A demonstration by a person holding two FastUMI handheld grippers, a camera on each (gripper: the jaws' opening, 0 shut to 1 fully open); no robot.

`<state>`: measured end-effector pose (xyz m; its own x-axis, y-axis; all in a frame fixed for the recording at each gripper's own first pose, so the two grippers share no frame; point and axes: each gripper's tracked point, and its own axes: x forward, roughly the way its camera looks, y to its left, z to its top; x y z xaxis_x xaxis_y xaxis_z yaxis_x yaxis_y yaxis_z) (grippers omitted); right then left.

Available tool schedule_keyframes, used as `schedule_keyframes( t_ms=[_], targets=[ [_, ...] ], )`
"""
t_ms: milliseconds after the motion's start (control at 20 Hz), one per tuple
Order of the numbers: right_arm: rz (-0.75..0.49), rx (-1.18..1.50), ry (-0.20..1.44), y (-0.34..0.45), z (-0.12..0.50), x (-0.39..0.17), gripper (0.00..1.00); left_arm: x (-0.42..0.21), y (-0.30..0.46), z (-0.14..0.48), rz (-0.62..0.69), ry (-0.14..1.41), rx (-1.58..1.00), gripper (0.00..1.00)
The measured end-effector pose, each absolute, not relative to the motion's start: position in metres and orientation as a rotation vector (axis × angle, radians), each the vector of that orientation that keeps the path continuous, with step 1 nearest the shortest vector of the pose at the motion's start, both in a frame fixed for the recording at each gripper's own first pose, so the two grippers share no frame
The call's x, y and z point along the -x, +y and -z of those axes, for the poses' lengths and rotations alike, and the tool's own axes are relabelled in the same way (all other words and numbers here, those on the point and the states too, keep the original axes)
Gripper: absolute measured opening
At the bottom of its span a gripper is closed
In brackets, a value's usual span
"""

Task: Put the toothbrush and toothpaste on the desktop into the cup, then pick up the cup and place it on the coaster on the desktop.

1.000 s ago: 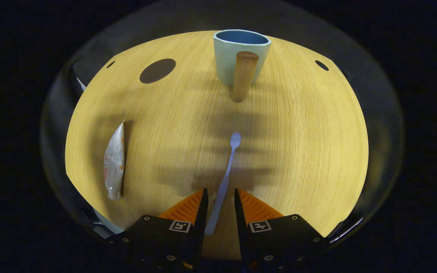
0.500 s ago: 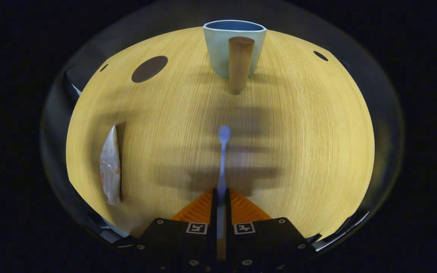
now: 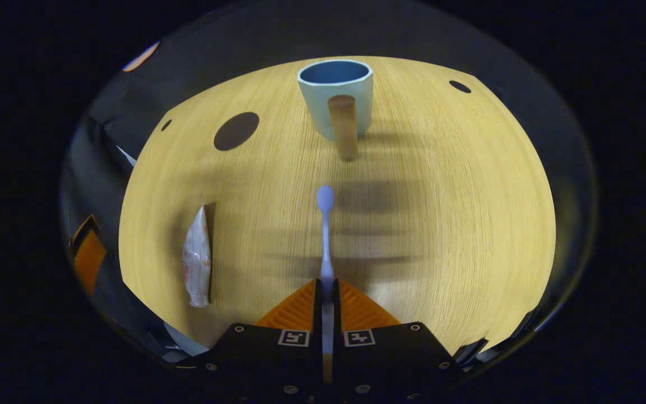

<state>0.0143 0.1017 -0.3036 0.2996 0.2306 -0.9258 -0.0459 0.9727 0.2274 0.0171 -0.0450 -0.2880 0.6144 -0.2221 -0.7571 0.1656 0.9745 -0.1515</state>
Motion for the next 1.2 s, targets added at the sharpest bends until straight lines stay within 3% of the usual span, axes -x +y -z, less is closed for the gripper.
schedule_keyframes(
  t_ms=[550, 650, 700, 800, 1000, 1150, 1200],
  targets=[
    [-0.124, -0.193, 0.994, 0.103, 0.232, -0.043, 0.08, -0.004, -0.043, 0.386, 0.334, 1.231, 0.139, 0.95],
    [-0.103, -0.160, 0.964, 0.099, 0.225, -0.048, 0.08, -0.002, -0.045, 0.403, 0.355, 1.278, 0.133, 0.92],
    [-0.093, -0.147, 0.949, 0.097, 0.221, -0.050, 0.08, -0.001, -0.045, 0.409, 0.362, 1.304, 0.133, 0.86],
    [-0.090, -0.157, 0.911, 0.103, 0.211, -0.058, 0.08, 0.004, -0.048, 0.420, 0.380, 1.351, 0.149, 0.86],
    [-0.074, -0.143, 0.831, 0.096, 0.189, -0.075, 0.08, -0.001, -0.049, 0.430, 0.377, 1.386, 0.168, 0.86],
    [-0.074, -0.150, 0.806, 0.090, 0.180, -0.081, 0.08, 0.002, -0.050, 0.440, 0.357, 1.426, 0.161, 0.73],
    [-0.076, -0.147, 0.802, 0.087, 0.181, -0.085, 0.08, 0.000, -0.052, 0.442, 0.363, 1.412, 0.153, 0.77]
  ],
)
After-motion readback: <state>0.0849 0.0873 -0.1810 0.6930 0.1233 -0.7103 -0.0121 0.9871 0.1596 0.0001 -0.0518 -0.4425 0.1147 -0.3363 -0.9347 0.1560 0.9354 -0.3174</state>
